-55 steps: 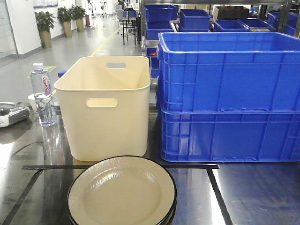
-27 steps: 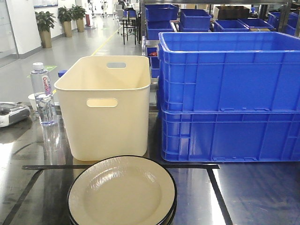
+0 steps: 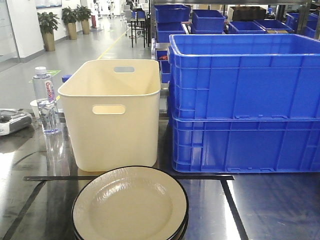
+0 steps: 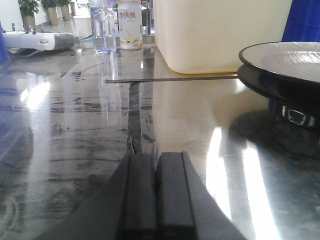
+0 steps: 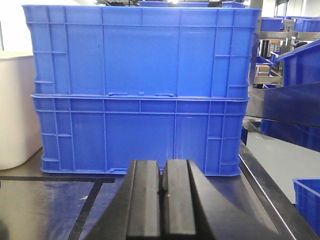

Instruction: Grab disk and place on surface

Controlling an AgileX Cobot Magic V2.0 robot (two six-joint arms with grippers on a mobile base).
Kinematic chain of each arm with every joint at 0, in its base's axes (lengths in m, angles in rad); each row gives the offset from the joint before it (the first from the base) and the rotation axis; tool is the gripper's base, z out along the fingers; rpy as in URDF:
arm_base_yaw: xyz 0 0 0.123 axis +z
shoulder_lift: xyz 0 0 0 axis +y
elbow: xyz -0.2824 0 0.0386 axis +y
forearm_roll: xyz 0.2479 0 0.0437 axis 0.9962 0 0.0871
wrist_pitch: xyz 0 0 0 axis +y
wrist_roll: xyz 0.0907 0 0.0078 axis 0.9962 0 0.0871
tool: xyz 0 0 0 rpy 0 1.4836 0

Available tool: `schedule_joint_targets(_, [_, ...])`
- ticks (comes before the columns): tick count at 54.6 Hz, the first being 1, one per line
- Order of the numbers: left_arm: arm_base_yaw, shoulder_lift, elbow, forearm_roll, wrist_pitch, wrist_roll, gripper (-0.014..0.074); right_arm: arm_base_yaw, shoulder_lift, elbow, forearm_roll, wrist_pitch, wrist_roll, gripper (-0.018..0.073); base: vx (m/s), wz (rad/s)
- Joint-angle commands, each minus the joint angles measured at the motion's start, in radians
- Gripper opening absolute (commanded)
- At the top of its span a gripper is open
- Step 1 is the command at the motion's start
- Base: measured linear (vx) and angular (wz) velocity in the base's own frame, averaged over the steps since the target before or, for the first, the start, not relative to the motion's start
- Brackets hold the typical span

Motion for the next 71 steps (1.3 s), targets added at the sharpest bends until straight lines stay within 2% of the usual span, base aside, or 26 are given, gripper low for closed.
schedule_joint_targets(1, [-0.008, -0.015, 0.025, 0.005, -0.079, -0.007, 0.0001, 0.000, 0.016, -0.028, 0.023, 0.025, -0.003, -0.0012, 0.00, 0.00])
schedule_joint_targets(10, [-0.008, -0.015, 0.025, 0.005, -0.079, -0.007, 0.0001, 0.000, 0.017, -0.028, 0.023, 0.030, 0.012, -0.0012, 0.00, 0.00])
schedule_joint_targets(17, [-0.008, -0.015, 0.025, 0.005, -0.079, -0.007, 0.0001, 0.000, 0.019, -0.028, 0.000, 0.150, 0.192, -0.0012, 0.00, 0.00])
schedule_joint_targets(20, [-0.008, -0.015, 0.025, 0.005, -0.079, -0.007, 0.0001, 0.000, 0.027, -0.028, -0.093, 0.226, 0.272, -0.0012, 0.00, 0.00])
schedule_joint_targets(24, [-0.008, -0.015, 0.025, 0.005, -0.079, -0.007, 0.0001, 0.000, 0.043, -0.028, -0.338, 0.364, 0.430, -0.0012, 0.00, 0.00])
schedule_joint_targets(29, [-0.008, -0.015, 0.025, 0.005, -0.079, -0.007, 0.0001, -0.001, 0.071, -0.028, -0.732, 0.503, 0.780, -0.0012, 0.00, 0.00])
schedule_joint_targets(31, [-0.008, -0.015, 0.025, 0.005, -0.079, -0.007, 0.0001, -0.001, 0.088, -0.028, -0.871, 0.521, 0.990, -0.0012, 0.00, 0.00])
schedule_joint_targets(32, [-0.008, -0.015, 0.025, 0.005, -0.079, -0.007, 0.0001, -0.001, 0.095, -0.028, -0.927, 0.524, 1.061, -0.0012, 0.00, 0.00])
schedule_joint_targets(34, [-0.008, -0.015, 0.025, 0.005, -0.079, -0.007, 0.0001, -0.001, 0.113, -0.028, -1.092, 0.525, 1.260, -0.0012, 0.00, 0.00])
schedule_joint_targets(37, [-0.008, -0.015, 0.025, 0.005, -0.079, -0.007, 0.0001, -0.001, 0.133, -0.028, -1.301, 0.526, 1.489, -0.0012, 0.00, 0.00])
schedule_joint_targets(43, [-0.008, -0.015, 0.025, 0.005, -0.079, -0.007, 0.0001, -0.001, 0.157, -0.028, -1.631, 0.522, 1.819, -0.0012, 0.00, 0.00])
schedule_joint_targets(45, [-0.008, -0.015, 0.025, 0.005, -0.079, -0.007, 0.0001, -0.001, 0.161, -0.028, -1.710, 0.519, 1.881, -0.0012, 0.00, 0.00])
schedule_joint_targets(48, [-0.008, -0.015, 0.025, 0.005, -0.079, -0.007, 0.0001, -0.001, 0.168, -0.028, -1.807, 0.519, 1.952, -0.0012, 0.00, 0.00])
schedule_joint_targets(53, [-0.008, -0.015, 0.025, 0.005, -0.079, -0.007, 0.0001, -0.001, 0.170, -0.028, -1.904, 0.519, 2.030, -0.0012, 0.00, 0.00])
schedule_joint_targets(61, [-0.008, -0.015, 0.025, 0.005, -0.079, -0.007, 0.0001, -0.020, 0.156, -0.021, -1.985, 0.516, 2.050, -0.0012, 0.00, 0.00])
schedule_joint_targets(65, [-0.008, -0.015, 0.025, 0.005, -0.079, -0.007, 0.0001, -0.085, 0.124, 0.016, -1.989, 0.482, 2.057, -0.0012, 0.00, 0.00])
schedule_joint_targets(71, [-0.008, -0.015, 0.025, 0.005, -0.079, -0.007, 0.0001, -0.225, 0.037, 0.112, -1.982, 0.415, 2.061, -0.0012, 0.00, 0.00])
